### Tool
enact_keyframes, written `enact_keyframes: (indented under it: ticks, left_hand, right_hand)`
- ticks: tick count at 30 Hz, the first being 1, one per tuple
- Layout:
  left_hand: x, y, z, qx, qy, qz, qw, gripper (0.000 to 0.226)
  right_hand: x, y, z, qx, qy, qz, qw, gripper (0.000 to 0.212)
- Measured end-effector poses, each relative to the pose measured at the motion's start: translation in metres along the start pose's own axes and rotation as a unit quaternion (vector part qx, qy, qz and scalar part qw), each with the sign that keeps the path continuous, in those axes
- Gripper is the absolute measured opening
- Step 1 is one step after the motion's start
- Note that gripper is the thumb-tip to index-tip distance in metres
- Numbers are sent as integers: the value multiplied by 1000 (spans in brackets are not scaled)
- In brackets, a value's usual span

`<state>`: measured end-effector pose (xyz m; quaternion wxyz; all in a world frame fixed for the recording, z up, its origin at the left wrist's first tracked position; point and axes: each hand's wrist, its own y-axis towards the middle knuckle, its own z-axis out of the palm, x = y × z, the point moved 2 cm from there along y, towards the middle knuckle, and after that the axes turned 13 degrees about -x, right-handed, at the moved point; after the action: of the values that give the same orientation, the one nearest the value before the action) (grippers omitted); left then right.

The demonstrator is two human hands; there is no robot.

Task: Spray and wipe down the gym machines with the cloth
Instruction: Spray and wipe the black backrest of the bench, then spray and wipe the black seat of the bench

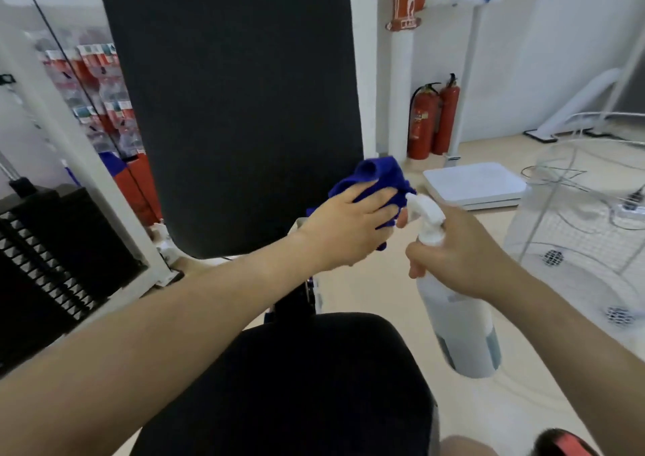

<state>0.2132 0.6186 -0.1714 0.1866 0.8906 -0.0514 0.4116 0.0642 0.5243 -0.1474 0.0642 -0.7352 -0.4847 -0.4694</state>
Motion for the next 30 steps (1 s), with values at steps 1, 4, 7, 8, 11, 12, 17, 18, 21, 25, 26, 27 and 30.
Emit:
enact_keyframes:
  ticks: [1,4,7,8,11,12,17,18,21,25,26,27,30]
  left_hand:
    - [-1,-1,0,5,7,8,1000,35]
    - [4,-27,-5,-35,-2,17,999,43]
    - [12,-87,-8,-54,-18,-41,998,55]
    - [17,-110,-9,-62,-18,-77,995,59]
    - [21,-160,-18,-65,-43,-174,982,64]
    - [22,-164,-20,-71,-57,-190,978,61]
    - [18,-158,-27,-128,-122,-256,950,40]
    - [19,-156,-29,-142,-139,-273,941,37]
    - [17,-149,-44,-156,-218,-337,903,39]
    - [10,-134,-71,-135,-394,-499,760,35]
    - [6,-129,-75,-102,-458,-519,715,32]
    - [-4,-122,-76,-50,-519,-523,675,30]
    - [-49,-103,-63,132,-592,-447,658,33]
  right_hand:
    - [-5,-3,-1,9,-6,6,1000,26]
    - [-12,-9,2,67,0,15,998,29]
    - [-18,-16,11,183,-16,6,983,29]
    - [-20,-17,13,217,-21,4,976,28]
    - [-27,-22,15,317,-20,10,948,30]
    - [-28,-22,14,339,-22,15,940,32]
    - [-39,-32,12,419,-79,27,904,30]
    - [-40,-35,11,437,-95,26,894,28]
    - [-40,-38,6,464,-130,18,876,26]
    - [-38,-35,-5,453,-111,26,884,37]
    - [-38,-35,-6,449,-103,28,887,36]
    - [-37,-36,-8,446,-99,26,889,33]
    - [-35,-41,-6,451,-104,13,886,32]
